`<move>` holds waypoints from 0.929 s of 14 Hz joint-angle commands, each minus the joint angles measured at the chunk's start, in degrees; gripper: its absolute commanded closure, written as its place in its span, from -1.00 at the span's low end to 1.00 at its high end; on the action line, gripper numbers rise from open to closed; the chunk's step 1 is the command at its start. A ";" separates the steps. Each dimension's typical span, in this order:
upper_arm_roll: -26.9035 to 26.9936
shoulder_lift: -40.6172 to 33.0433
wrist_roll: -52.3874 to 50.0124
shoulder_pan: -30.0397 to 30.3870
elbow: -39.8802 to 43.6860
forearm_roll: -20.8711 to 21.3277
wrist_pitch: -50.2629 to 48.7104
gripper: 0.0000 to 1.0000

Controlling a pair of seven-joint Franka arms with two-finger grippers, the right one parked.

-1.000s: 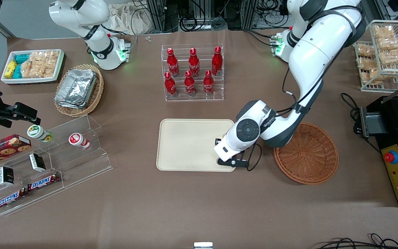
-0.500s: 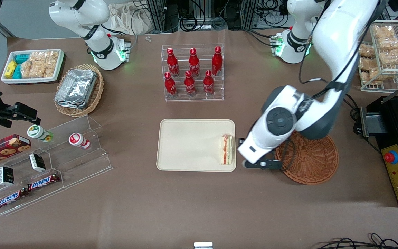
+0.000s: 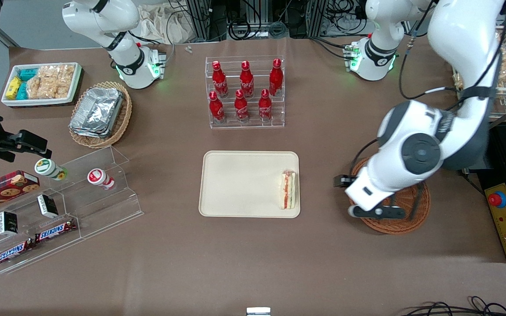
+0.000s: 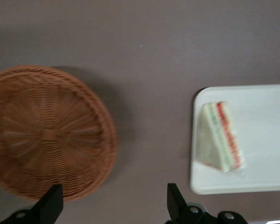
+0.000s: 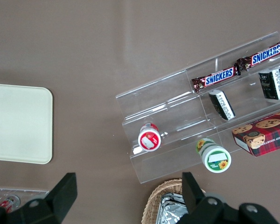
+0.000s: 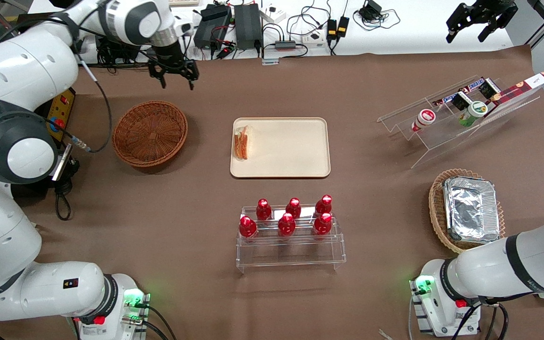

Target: Place sandwich from basket to tray

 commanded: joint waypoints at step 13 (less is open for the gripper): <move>21.25 -17.93 28.03 -4.51 -19.88 -8.91 5.45 -1.00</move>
